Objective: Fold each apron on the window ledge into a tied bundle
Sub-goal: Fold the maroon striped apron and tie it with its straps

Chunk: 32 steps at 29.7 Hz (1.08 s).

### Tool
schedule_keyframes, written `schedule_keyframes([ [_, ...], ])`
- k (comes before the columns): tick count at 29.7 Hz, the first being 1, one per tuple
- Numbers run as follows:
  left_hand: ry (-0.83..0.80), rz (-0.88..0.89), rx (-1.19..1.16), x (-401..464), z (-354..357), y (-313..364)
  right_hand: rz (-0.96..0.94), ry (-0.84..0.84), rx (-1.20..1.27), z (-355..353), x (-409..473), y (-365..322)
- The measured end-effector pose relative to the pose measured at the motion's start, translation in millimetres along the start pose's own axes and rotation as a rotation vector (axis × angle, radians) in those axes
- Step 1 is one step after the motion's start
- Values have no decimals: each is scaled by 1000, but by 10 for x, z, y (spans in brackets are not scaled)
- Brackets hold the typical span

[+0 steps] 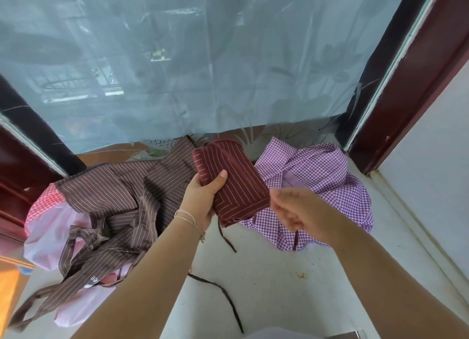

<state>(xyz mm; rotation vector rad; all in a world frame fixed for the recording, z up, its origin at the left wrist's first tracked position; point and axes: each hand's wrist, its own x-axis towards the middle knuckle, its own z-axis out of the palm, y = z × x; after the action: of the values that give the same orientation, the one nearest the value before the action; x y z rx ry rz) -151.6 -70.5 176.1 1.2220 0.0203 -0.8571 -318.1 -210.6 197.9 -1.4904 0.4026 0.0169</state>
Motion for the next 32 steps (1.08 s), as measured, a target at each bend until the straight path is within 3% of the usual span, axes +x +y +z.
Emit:
schedule_keyframes([
  [2, -41, -51, 53, -27, -14, 3, -44, 279, 111, -145, 79, -125],
  [3, -68, -79, 80, -53, -11, 6, -44, 494, -44, -241, 154, -156],
  [4, -95, -105, 103, -77, -11, 0, -14, 697, -370, -323, 207, -166],
  [5, -121, -134, 115, -96, -4, -6, -13, 792, -676, -381, 236, -155],
  [6, -145, -168, 111, -117, 2, -14, -86, 766, -869, -408, 239, -130],
  [7, -167, -206, 91, -136, 13, -20, -170, 625, -910, -388, 230, -91],
  [9, -194, -273, 35, -154, 40, -31, -321, 286, -824, -226, 187, 50],
  [11, -224, -344, 21, -170, 63, -26, -464, 155, -790, -18, 167, 176],
  [14, -328, -403, 37, -228, 89, 3, -607, 198, -630, 87, 164, 174],
  [18, -316, -209, -17, -197, 9, -18, -517, 205, -540, 80, 125, 83],
  [23, -605, -76, 44, -256, -68, 53, -433, 248, -306, 110, 99, 29],
  [29, -704, 23, 2, -312, -121, 69, -429, 300, -229, 114, 80, -7],
  [32, -745, 192, 250, -329, -120, 48, -407, 358, -211, 116, 84, -10],
])
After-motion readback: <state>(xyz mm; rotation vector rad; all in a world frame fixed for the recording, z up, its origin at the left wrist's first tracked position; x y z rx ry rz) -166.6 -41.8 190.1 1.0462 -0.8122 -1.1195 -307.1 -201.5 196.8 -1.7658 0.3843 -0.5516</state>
